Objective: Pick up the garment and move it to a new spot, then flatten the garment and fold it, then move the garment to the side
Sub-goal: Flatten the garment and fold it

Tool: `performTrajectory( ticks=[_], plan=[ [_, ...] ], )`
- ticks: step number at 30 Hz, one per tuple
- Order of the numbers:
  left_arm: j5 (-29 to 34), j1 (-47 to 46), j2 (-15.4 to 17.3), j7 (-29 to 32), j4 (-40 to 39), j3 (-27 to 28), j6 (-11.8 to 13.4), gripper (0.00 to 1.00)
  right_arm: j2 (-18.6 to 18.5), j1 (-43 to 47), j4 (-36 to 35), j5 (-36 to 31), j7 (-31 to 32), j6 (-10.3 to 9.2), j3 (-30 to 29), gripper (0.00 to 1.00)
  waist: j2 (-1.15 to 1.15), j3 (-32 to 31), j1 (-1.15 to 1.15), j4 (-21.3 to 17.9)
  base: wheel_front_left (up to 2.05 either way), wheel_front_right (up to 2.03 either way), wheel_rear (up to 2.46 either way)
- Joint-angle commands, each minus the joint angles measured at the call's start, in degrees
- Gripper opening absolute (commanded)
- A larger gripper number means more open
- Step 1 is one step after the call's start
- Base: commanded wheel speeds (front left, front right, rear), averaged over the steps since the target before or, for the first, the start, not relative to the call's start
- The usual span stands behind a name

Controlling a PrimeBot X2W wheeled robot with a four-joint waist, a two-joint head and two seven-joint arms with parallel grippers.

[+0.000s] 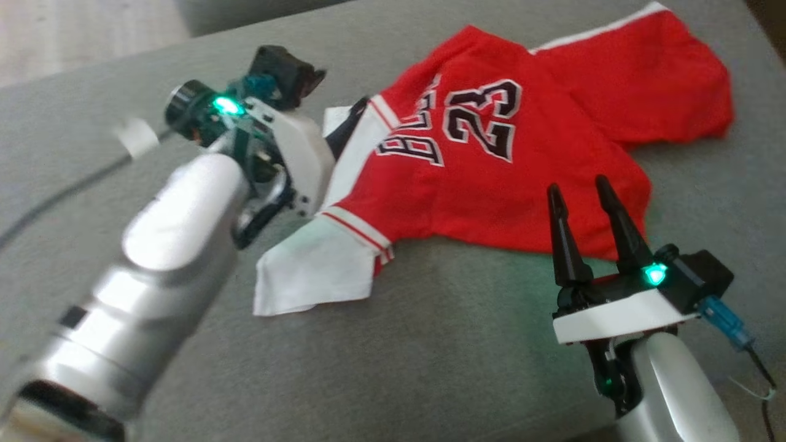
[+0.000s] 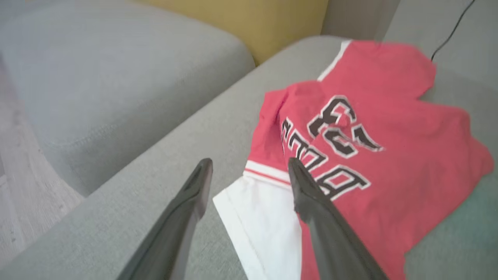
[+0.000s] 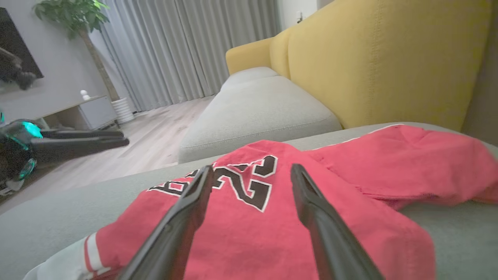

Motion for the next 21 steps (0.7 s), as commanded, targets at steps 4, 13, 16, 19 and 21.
performTrajectory(
  ticks=[4, 13, 16, 19, 21],
  plan=[
    [-9.21, -6.07, 7.51, 6.91, -1.00, -5.65, 0.11, 1.00, -0.25, -2.17, -2.19, 1.61, -0.62, -0.04, 1.87, 1.00, 0.00, 2.93, -0.01, -5.56, 0.00, 0.00, 0.00],
    [-18.82, -9.43, 13.75, 11.61, 4.35, -13.05, 0.11, 1.00, -0.25, -2.31, -2.67, 3.28, -0.62, -0.04, 3.16, 1.00, 0.00, 4.94, -0.01, -10.15, 0.00, 0.00, 0.00],
    [-19.02, -10.13, 14.29, 11.80, 6.30, -14.68, 0.10, 1.00, -0.25, -2.44, -2.94, 3.54, -0.62, -0.04, 3.22, 1.00, 0.00, 5.51, -0.01, -10.97, 0.00, 0.00, 0.00],
    [-19.93, -10.47, 14.42, 12.06, 7.73, -16.03, 0.10, 1.00, -0.25, -2.53, -3.24, 3.93, -0.62, -0.04, 3.05, 1.00, 0.00, 6.03, -0.01, -11.64, 0.00, 0.00, 0.00],
    [-20.29, -10.71, 14.57, 12.99, 8.40, -17.43, 0.10, 1.00, -0.25, -2.51, -3.49, 4.21, -0.62, -0.04, 2.99, 1.00, 0.00, 6.34, -0.01, -11.97, 0.00, 0.00, 0.00]
  ],
)
